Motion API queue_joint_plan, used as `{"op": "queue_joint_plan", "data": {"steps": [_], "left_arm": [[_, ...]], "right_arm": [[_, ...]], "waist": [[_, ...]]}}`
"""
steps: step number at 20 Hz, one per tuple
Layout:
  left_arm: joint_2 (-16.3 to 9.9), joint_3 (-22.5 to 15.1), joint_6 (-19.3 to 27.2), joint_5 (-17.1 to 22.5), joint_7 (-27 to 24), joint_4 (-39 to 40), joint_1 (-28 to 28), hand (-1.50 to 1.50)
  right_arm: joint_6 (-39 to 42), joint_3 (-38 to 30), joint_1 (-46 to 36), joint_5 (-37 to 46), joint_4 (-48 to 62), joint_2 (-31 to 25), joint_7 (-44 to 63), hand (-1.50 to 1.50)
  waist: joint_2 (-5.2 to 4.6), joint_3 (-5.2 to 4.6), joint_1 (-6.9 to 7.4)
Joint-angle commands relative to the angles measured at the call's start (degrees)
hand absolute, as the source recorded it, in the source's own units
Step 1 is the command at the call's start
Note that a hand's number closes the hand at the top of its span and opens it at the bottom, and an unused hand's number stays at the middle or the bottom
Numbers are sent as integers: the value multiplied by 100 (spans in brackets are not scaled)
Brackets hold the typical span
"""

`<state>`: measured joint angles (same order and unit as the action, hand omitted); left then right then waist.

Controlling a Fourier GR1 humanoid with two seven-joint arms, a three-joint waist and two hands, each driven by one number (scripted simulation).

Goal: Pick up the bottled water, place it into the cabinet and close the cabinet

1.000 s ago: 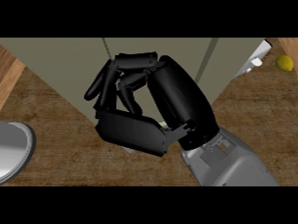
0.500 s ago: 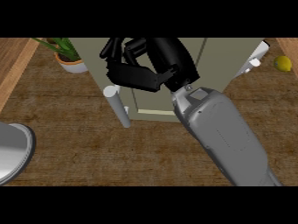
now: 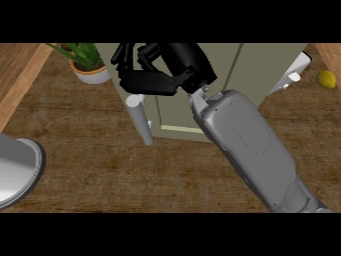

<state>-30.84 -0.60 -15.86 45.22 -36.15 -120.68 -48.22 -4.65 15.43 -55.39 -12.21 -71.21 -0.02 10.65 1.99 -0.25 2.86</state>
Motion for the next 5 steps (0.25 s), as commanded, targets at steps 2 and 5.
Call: {"op": "queue_joint_plan", "data": {"steps": [2, 5], "left_arm": [[27, 63, -41, 7, 15, 150, 121, 150], [-3, 57, -116, 13, 40, 90, 146, 150]], "right_arm": [[-318, -478, -193, 193, 1095, -213, -47, 150], [-222, -493, -212, 181, 1292, -289, -195, 150]], "waist": [[-275, 14, -51], [-287, 15, -9]]}}
